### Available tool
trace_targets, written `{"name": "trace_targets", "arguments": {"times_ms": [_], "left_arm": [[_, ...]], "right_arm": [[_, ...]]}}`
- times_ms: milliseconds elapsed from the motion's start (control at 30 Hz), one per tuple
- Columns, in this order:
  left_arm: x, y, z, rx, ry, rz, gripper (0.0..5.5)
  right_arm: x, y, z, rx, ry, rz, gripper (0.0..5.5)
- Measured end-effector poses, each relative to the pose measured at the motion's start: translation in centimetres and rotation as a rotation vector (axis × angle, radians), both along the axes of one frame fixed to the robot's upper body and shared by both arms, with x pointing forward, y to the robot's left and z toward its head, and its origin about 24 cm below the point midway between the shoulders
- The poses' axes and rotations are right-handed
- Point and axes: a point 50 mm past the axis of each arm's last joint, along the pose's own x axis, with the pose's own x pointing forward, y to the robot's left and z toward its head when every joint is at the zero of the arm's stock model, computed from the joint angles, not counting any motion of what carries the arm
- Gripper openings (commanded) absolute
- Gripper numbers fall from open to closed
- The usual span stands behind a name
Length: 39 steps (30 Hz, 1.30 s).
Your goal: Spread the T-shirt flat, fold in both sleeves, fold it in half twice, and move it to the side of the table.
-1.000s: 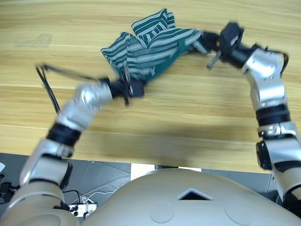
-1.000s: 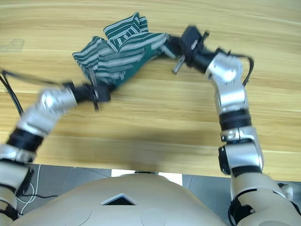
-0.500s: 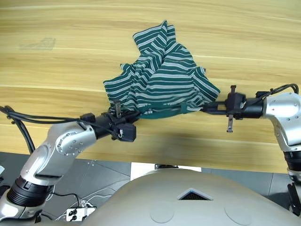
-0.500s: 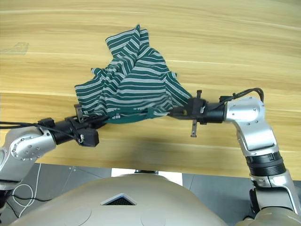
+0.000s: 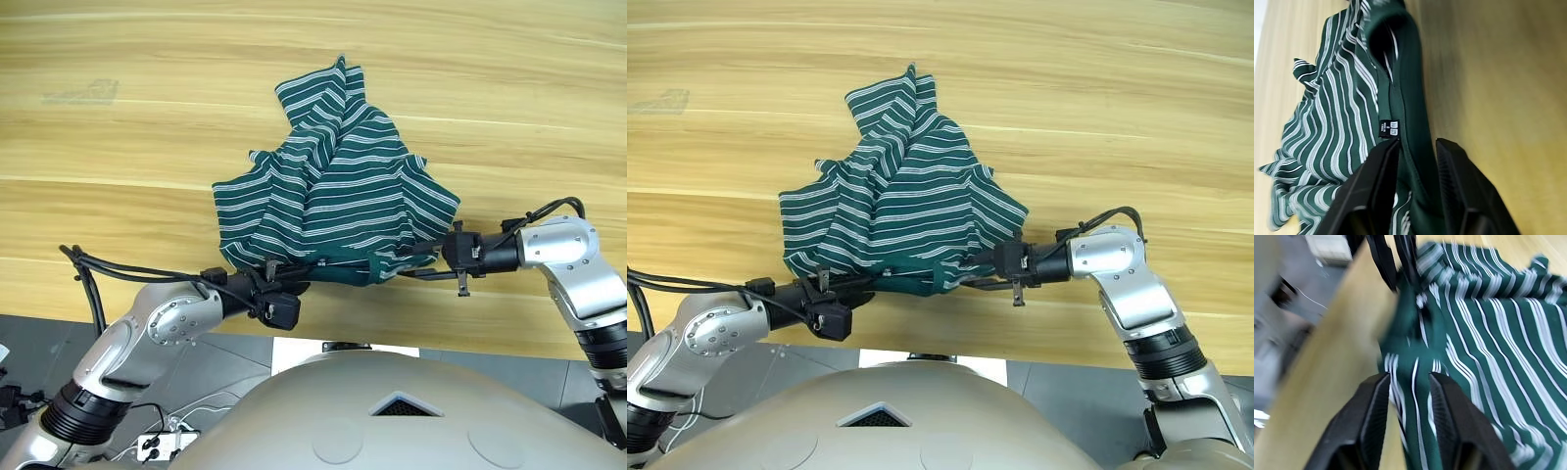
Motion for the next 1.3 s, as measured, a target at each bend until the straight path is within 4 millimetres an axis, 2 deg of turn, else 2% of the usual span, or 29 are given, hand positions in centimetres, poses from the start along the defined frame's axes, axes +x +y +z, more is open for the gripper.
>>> {"name": "trace_targets", "arguments": {"times_ms": [67, 167, 267, 333, 400, 467, 500, 600, 700, 767, 867, 933, 1100, 1233, 1300], "left_arm": [[-0.5, 0.1, 0.5, -0.034, 0.081, -0.008, 2.13], [-1.7, -0.6, 2.7, -0.206, 0.220, -0.047, 2.60], [-0.9, -0.6, 5.7, -0.400, 0.255, -0.044, 3.10], [1.3, -0.1, 7.9, -0.527, 0.170, 0.010, 3.40], [5.4, 0.4, 9.0, -0.597, -0.046, 0.187, 3.67], [9.1, 1.1, 8.6, -0.552, -0.227, 0.350, 3.95], [10.8, 1.0, 8.1, -0.525, -0.291, 0.405, 4.09], [13.4, -0.6, 6.9, -0.458, -0.372, 0.397, 4.25], [15.1, -2.2, 5.0, -0.404, -0.340, 0.372, 4.25], [14.9, -3.2, 3.8, -0.360, -0.317, 0.305, 4.25], [15.0, -4.0, 2.8, -0.315, -0.309, 0.247, 4.25], [15.8, -4.1, 1.8, -0.277, -0.314, 0.258, 4.25], [17.1, -1.9, 0.1, -0.223, -0.315, 0.354, 4.25], [18.0, -0.5, 0.8, -0.233, -0.352, 0.408, 4.25], [18.1, -0.1, 0.5, -0.234, -0.349, 0.425, 4.25]], "right_arm": [[0.1, -0.1, 0.8, 0.068, 0.049, -0.016, 1.91], [0.5, 0.1, 2.2, 0.186, 0.108, -0.045, 1.91], [1.6, 0.4, 3.3, 0.269, 0.110, -0.092, 1.91], [2.9, 1.0, 3.4, 0.298, 0.074, -0.158, 1.91], [5.1, 1.7, 2.9, 0.285, -0.018, -0.301, 1.91], [7.8, 2.3, 2.3, 0.248, -0.133, -0.462, 1.91], [9.7, 2.6, 1.9, 0.210, -0.193, -0.572, 1.91], [14.2, 3.4, 2.0, 0.088, -0.385, -0.755, 1.91], [16.3, 3.9, 1.2, -0.030, -0.481, -0.760, 1.91], [16.4, 3.3, -0.7, -0.120, -0.469, -0.756, 1.91], [16.7, 2.2, -2.3, -0.203, -0.453, -0.764, 1.91], [16.7, 2.7, -3.0, -0.226, -0.416, -0.740, 1.91], [16.6, 4.2, -3.8, -0.238, -0.372, -0.668, 1.91], [16.6, 4.1, -3.9, -0.242, -0.374, -0.663, 1.91], [16.6, 4.1, -3.9, -0.241, -0.380, -0.657, 1.91]]}}
